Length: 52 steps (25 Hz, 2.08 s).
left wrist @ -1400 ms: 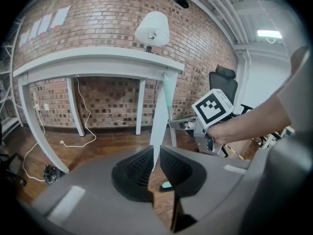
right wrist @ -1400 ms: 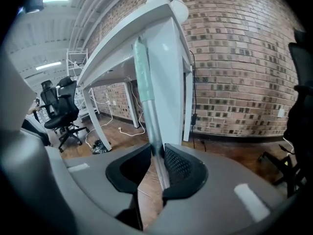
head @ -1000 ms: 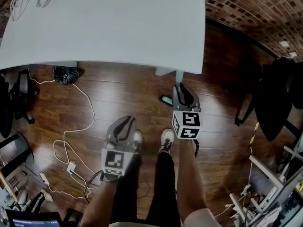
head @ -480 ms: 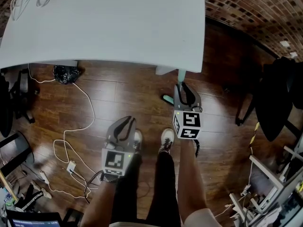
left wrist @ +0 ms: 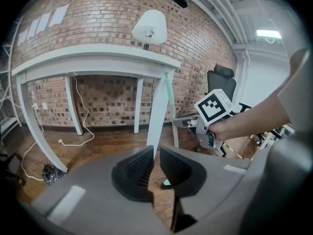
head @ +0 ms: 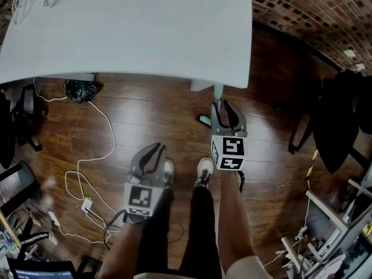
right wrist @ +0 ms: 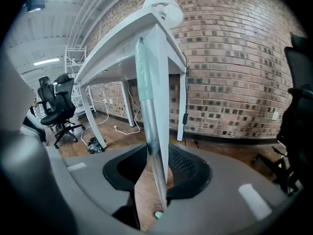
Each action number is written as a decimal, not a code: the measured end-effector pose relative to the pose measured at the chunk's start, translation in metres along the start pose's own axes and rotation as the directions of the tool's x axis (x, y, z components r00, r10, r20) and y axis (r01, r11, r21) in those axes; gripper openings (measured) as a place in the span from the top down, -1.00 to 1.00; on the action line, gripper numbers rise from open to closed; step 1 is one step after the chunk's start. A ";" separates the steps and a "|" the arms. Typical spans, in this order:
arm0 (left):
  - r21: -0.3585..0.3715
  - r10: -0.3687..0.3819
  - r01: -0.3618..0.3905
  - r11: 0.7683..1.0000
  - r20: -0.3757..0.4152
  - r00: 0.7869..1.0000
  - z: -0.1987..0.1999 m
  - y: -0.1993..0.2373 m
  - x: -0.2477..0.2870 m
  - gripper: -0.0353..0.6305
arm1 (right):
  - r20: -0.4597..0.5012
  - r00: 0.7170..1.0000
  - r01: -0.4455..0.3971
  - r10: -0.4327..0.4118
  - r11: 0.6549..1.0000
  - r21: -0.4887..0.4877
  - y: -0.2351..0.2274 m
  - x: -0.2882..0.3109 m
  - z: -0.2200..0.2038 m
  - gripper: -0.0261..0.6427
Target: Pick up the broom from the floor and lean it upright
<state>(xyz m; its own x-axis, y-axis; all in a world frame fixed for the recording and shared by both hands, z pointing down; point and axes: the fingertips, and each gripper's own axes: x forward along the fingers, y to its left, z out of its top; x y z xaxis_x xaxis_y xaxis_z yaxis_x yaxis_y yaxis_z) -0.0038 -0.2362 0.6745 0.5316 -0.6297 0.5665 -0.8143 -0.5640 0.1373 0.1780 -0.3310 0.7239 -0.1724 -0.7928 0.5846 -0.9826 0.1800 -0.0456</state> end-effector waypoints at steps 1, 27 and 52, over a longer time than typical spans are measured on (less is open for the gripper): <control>0.001 -0.001 0.001 1.000 -0.001 1.000 0.000 0.000 0.000 0.79 | 0.000 1.000 0.002 -0.002 1.000 -0.002 0.000 0.000 0.000 0.47; -0.008 0.008 -0.008 1.000 0.015 1.000 0.009 0.004 -0.002 0.79 | -0.005 1.000 0.001 -0.001 1.000 -0.031 0.009 -0.016 0.001 0.51; 0.059 0.016 -0.029 0.998 0.205 0.979 0.209 -0.029 -0.161 0.82 | 0.164 0.985 0.066 -0.057 0.997 -0.046 0.024 -0.286 0.153 0.88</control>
<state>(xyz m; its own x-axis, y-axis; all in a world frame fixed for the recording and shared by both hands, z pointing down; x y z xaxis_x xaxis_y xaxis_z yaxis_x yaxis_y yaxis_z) -0.0169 -0.2295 0.4094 0.5551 -0.7349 0.3896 -0.8141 -0.5761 0.0733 0.1927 -0.1888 0.4321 -0.1246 -0.8864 0.4459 -0.9876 0.1543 0.0307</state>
